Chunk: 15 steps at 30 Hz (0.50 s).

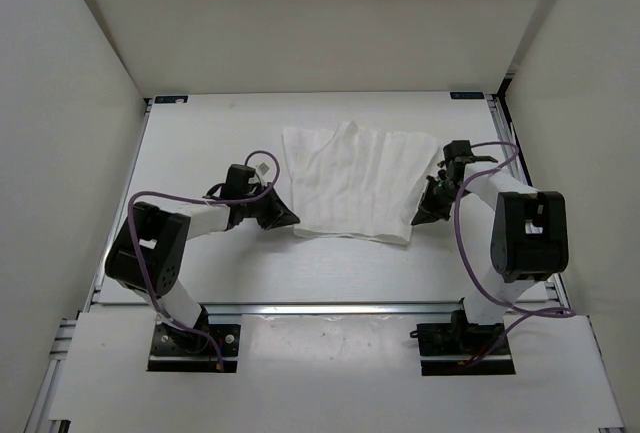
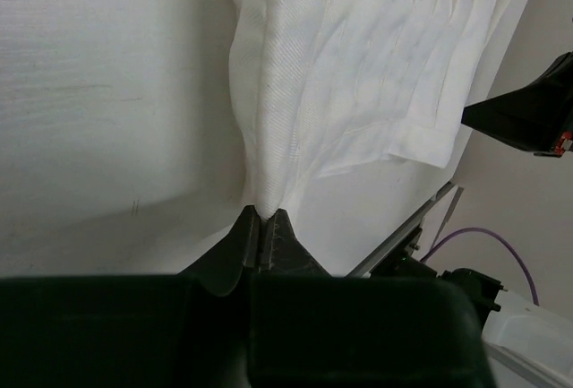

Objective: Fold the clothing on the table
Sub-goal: Flatten the skirt out, then fold the skirt

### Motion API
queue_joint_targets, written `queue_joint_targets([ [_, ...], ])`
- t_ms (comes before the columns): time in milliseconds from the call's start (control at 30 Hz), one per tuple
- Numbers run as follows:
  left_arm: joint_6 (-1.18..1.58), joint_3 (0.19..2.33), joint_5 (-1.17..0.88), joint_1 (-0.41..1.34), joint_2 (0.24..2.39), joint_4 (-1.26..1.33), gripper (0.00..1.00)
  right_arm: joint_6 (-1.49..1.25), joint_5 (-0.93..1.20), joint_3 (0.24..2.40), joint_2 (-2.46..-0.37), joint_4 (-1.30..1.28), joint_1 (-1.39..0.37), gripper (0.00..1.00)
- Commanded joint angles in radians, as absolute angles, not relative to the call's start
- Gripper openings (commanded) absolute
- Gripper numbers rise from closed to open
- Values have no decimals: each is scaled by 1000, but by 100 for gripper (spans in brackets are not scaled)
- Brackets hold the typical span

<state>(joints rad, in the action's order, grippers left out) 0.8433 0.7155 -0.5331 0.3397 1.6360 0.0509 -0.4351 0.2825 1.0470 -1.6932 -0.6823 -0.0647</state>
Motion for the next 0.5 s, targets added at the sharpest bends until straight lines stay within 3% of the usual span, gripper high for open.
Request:
queue_joint_targets([
  [0, 772, 749, -516, 309, 1533, -50, 0, -434, 253, 1031, -1664, -672, -34, 0],
  [167, 692, 689, -475, 230, 1453, -183, 0, -430, 226, 1043, -1709, -661, -14, 1],
  [200, 713, 631, -488, 230, 1444, -152, 0, -425, 219, 1043, -1701, -673, -9, 15],
  [300, 752, 569, -495, 275, 1433, -97, 0, -429, 227, 1026, -1645, -657, -23, 27],
  [467, 755, 538, -491, 304, 1425, -87, 0, -511, 317, 916, -1533, -614, -84, 32],
])
